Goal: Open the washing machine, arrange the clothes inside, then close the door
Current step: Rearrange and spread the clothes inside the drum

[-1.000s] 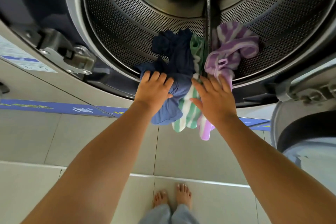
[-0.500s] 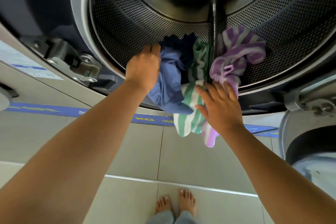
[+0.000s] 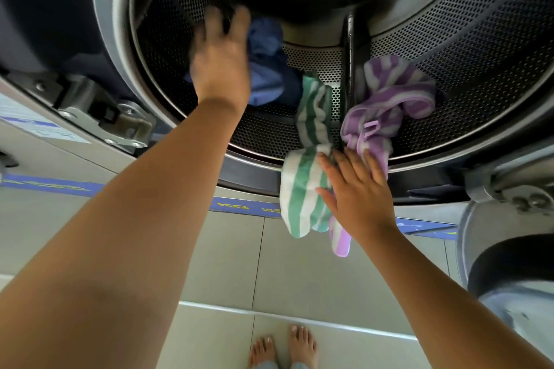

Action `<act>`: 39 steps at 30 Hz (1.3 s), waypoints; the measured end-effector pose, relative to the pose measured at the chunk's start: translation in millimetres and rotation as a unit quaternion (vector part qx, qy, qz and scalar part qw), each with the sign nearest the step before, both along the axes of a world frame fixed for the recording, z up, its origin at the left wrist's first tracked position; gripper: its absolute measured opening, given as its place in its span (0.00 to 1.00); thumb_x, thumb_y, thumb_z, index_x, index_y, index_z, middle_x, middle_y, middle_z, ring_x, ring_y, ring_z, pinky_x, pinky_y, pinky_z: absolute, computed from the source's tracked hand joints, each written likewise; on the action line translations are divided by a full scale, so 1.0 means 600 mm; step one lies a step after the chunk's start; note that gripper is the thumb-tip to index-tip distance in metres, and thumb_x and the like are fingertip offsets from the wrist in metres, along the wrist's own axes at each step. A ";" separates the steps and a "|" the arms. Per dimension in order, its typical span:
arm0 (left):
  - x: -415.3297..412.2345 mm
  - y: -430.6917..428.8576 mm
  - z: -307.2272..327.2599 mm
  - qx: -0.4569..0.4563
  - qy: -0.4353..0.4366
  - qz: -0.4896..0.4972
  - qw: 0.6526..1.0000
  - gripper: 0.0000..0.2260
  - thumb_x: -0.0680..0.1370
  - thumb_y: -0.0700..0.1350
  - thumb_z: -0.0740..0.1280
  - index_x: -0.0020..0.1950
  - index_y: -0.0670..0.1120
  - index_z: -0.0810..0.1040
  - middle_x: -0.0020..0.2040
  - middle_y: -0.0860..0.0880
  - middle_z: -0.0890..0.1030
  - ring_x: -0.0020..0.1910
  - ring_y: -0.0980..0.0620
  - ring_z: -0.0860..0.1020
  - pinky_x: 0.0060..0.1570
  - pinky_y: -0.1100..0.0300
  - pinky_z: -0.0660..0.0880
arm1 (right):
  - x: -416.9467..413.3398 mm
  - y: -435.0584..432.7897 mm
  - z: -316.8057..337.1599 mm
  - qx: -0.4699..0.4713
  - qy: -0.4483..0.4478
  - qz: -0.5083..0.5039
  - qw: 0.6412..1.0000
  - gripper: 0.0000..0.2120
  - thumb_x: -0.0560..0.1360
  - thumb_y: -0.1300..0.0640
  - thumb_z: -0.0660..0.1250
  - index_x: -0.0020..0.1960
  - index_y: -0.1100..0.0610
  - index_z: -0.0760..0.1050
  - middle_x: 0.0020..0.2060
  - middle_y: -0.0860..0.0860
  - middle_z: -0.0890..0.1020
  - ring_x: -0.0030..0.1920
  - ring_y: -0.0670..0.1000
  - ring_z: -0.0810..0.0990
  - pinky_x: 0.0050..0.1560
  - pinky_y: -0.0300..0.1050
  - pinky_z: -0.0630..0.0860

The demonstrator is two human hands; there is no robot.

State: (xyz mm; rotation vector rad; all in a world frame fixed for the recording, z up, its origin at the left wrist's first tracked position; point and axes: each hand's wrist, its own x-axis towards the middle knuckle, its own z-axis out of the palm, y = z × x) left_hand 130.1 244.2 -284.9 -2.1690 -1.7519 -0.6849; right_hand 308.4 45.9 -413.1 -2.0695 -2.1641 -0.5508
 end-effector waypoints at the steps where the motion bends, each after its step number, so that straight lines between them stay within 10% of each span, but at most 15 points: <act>1: -0.005 -0.004 -0.016 -0.009 0.074 -0.045 0.996 0.17 0.76 0.40 0.57 0.64 0.47 0.72 0.62 0.37 0.75 0.54 0.35 0.76 0.50 0.46 0.74 | 0.000 0.000 0.000 0.002 0.001 0.000 1.000 0.27 0.77 0.41 0.60 0.73 0.52 0.68 0.65 0.53 0.77 0.67 0.56 0.73 0.72 0.56 0.60; 6: -0.007 -0.057 -0.086 -0.284 0.254 -0.130 0.915 0.14 0.79 0.50 0.62 0.63 0.47 0.73 0.60 0.41 0.75 0.59 0.38 0.74 0.54 0.47 0.73 | -0.002 0.001 0.003 -0.015 0.000 -0.005 1.000 0.27 0.78 0.41 0.59 0.73 0.53 0.68 0.65 0.54 0.77 0.67 0.56 0.73 0.72 0.56 0.61; 11: 0.019 -0.119 -0.124 -0.201 0.155 -0.228 0.940 0.28 0.76 0.62 0.50 0.62 0.45 0.75 0.55 0.42 0.79 0.51 0.39 0.79 0.48 0.47 0.75 | -0.010 0.007 0.031 -0.052 0.042 -0.018 0.998 0.28 0.76 0.41 0.57 0.71 0.54 0.69 0.66 0.54 0.76 0.67 0.57 0.72 0.71 0.55 0.60; 15: 0.035 -0.163 -0.145 -0.270 0.158 -0.319 0.895 0.34 0.74 0.66 0.56 0.74 0.48 0.64 0.70 0.45 0.71 0.63 0.42 0.74 0.61 0.49 0.70 | 0.002 0.015 0.067 -0.013 0.067 -0.075 0.995 0.26 0.72 0.47 0.62 0.68 0.57 0.73 0.67 0.56 0.75 0.69 0.59 0.70 0.73 0.57 0.58; 19: 0.048 -0.184 -0.172 -0.290 0.179 -0.321 0.884 0.41 0.71 0.62 0.68 0.78 0.50 0.54 0.72 0.45 0.67 0.67 0.43 0.70 0.65 0.50 0.67 | 0.023 0.032 0.071 -0.080 0.047 -0.127 0.988 0.28 0.71 0.43 0.57 0.65 0.57 0.75 0.58 0.56 0.80 0.57 0.59 0.77 0.67 0.53 0.59; 24: 0.049 -0.175 -0.172 -0.221 0.170 -0.327 0.903 0.31 0.59 0.47 0.81 0.60 0.45 0.78 0.43 0.43 0.80 0.40 0.40 0.79 0.37 0.52 0.78 | 0.026 0.027 0.063 -0.084 0.047 -0.111 0.989 0.23 0.73 0.43 0.57 0.60 0.53 0.79 0.58 0.54 0.82 0.54 0.58 0.78 0.60 0.51 0.60; 28: 0.033 -0.163 -0.150 -0.218 0.179 -0.354 0.892 0.28 0.53 0.40 0.81 0.51 0.44 0.80 0.39 0.43 0.78 0.35 0.41 0.78 0.30 0.55 0.77 | 0.028 0.022 0.072 -0.123 0.051 -0.091 0.987 0.29 0.71 0.36 0.58 0.65 0.50 0.75 0.62 0.52 0.79 0.58 0.57 0.76 0.60 0.52 0.59; 33: 0.008 -0.140 -0.105 -0.264 0.125 -0.289 0.912 0.23 0.67 0.37 0.73 0.61 0.45 0.75 0.50 0.41 0.77 0.46 0.37 0.79 0.40 0.47 0.78 | 0.032 0.023 0.078 -0.193 0.038 -0.095 0.976 0.35 0.63 0.38 0.74 0.67 0.47 0.72 0.63 0.52 0.77 0.62 0.57 0.73 0.68 0.54 0.53; 39: -0.003 -0.114 -0.091 -0.200 0.056 -0.219 0.953 0.26 0.67 0.31 0.67 0.64 0.44 0.72 0.65 0.38 0.71 0.47 0.35 0.78 0.43 0.45 0.79 | 0.024 0.037 0.086 -0.134 0.082 -0.078 0.985 0.15 0.64 0.57 0.75 0.50 0.52 0.77 0.42 0.54 0.80 0.46 0.60 0.77 0.45 0.52 0.72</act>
